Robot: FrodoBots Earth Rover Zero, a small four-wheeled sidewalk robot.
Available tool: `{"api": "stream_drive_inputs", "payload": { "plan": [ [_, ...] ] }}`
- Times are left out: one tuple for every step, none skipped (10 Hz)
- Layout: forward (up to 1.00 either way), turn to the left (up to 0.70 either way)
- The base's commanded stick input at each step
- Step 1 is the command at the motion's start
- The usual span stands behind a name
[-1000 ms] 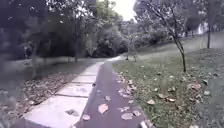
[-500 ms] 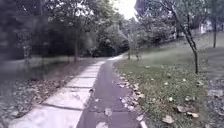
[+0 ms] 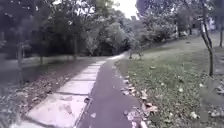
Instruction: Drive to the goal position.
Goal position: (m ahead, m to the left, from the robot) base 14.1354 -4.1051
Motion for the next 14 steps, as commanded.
{"api": "stream_drive_inputs", "payload": {
  "plan": [
    [0.85, 0.00],
    [0.85, 0.00],
    [0.85, 0.00],
    [0.85, 0.00],
    [0.85, 0.00],
    [0.85, 0.00],
    [0.85, 0.00],
    [0.85, 0.00],
    [0.85, 0.00],
    [0.85, 0.00],
    [0.85, 0.00],
    [0.85, 0.00],
    [0.85, 0.00],
    [0.85, 0.00]
  ]
}}
